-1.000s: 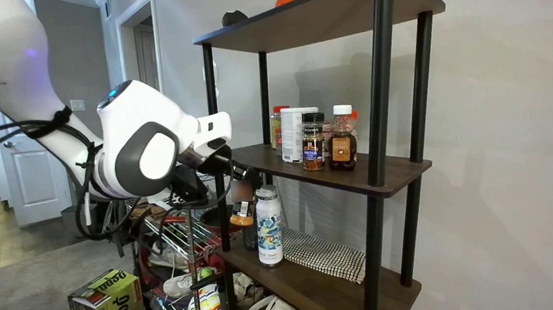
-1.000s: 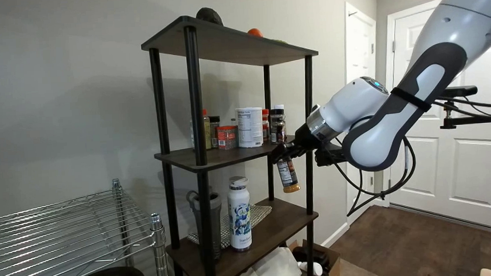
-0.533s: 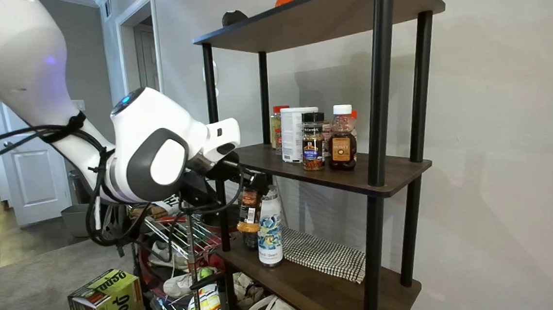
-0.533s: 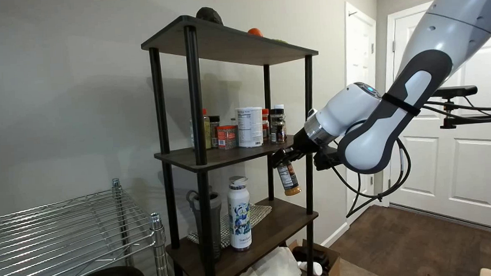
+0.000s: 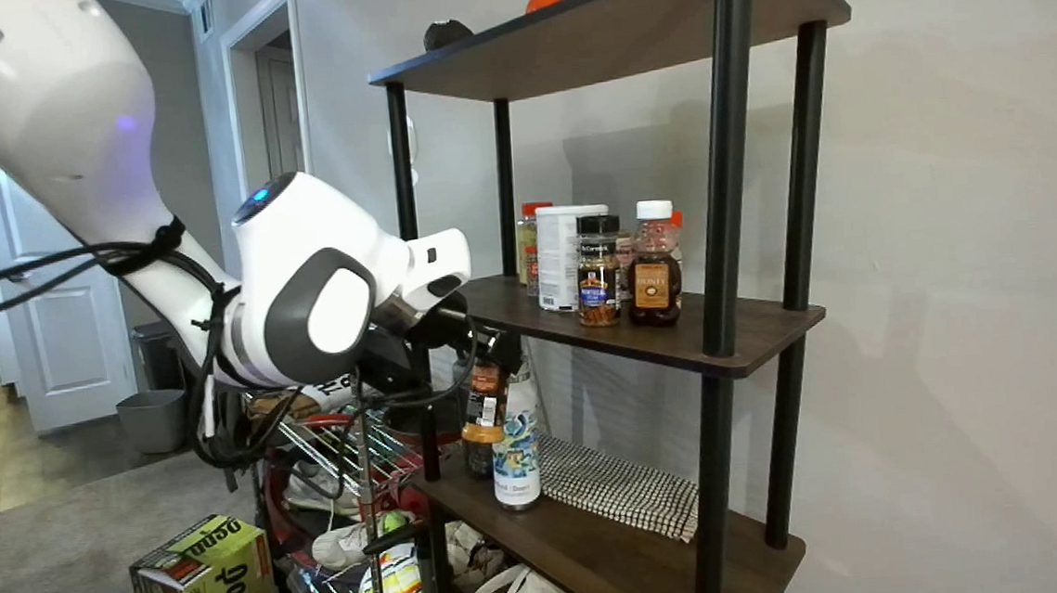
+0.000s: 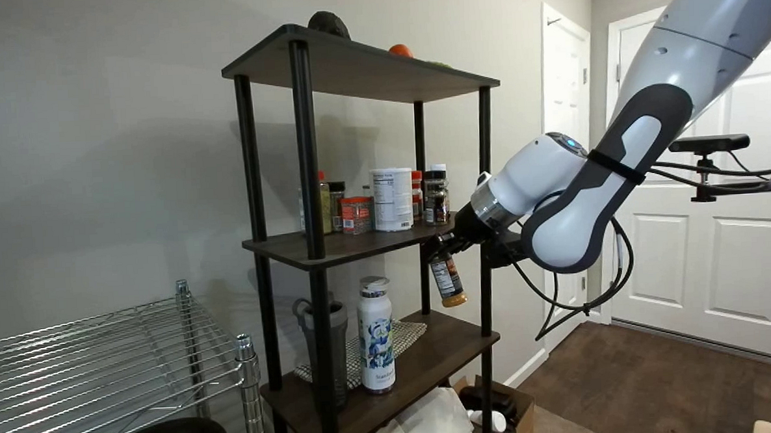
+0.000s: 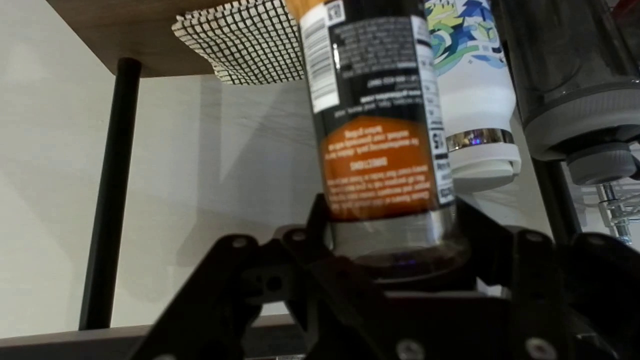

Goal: Change the position of one spice bottle

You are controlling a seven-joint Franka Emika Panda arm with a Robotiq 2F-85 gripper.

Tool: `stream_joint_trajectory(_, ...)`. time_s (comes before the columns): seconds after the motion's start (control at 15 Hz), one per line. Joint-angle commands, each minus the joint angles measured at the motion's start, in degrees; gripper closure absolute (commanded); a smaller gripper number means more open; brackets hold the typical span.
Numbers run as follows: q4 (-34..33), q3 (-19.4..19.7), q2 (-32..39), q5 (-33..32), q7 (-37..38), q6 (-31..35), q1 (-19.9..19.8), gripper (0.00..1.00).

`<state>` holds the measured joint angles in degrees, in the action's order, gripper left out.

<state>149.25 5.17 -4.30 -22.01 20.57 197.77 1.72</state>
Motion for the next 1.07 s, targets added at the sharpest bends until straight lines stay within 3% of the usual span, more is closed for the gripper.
stream_joint_trajectory(0.0, -1.8, -0.4, 2.1, 1.7, -1.3, 0.7, -0.2, 0.67)
stream_joint_trajectory(1.0, -6.1, 0.5, 9.5, 6.5, 0.3, 0.6, 0.7, 0.67)
